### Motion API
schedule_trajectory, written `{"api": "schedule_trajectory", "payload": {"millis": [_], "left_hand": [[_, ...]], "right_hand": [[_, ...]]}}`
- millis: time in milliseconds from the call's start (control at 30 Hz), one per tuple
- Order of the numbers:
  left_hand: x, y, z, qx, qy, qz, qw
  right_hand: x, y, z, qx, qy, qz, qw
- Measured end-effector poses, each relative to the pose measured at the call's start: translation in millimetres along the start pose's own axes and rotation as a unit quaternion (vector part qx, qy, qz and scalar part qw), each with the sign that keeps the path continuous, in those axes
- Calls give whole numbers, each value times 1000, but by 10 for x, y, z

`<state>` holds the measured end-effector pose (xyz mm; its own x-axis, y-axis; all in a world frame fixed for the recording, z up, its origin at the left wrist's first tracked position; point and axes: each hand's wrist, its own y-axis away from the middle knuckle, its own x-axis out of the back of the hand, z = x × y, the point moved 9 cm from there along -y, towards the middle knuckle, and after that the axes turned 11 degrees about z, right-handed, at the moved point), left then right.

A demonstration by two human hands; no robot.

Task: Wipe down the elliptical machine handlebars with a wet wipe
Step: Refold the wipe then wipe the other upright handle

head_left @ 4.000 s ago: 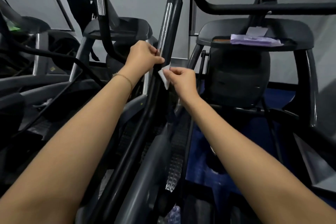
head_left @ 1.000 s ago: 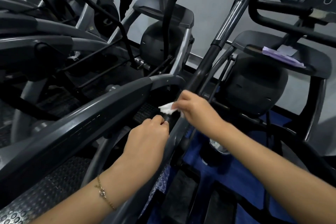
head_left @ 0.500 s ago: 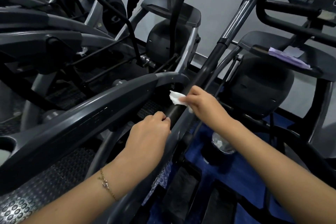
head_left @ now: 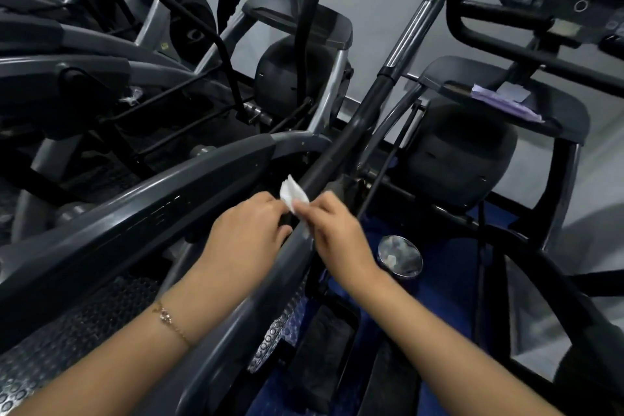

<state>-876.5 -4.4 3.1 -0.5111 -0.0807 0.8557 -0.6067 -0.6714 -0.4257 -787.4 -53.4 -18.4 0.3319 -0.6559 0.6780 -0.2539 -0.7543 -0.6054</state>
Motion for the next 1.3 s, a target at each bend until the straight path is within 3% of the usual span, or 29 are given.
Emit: {"api": "schedule_trajectory", "payload": {"millis": [100, 267, 367, 633, 833, 1000, 1100, 1200, 1300], "left_hand": [[12, 14, 17, 3, 13, -3, 1000], [-6, 1, 1, 11, 11, -1, 1000], [-47, 5, -4, 7, 5, -18, 1000], [-57, -163, 66, -13, -60, -33, 998], [-237, -360, 269, -60, -78, -70, 993], [-427, -649, 368, -78, -73, -90, 990], [-535, -856, 421, -86, -86, -109, 987], [-627, -999, 481, -90, -99, -121, 984], [-692, -1147, 536, -76, -121, -131, 981]], "right_hand": [[0, -140, 166, 8, -16, 3, 1000], [161, -748, 882, -110, 7, 46, 993], [131, -768, 965, -123, 29, 47, 991], [107, -920, 850, 27, 78, -117, 990], [41, -771, 662, 114, 63, -150, 980], [5, -1285, 1186, 61, 170, -154, 971], [-40, -1218, 1107, 146, 218, -139, 955], [-40, -1010, 948, 205, 175, -136, 953], [14, -1260, 1169, 261, 218, -121, 932]]}}
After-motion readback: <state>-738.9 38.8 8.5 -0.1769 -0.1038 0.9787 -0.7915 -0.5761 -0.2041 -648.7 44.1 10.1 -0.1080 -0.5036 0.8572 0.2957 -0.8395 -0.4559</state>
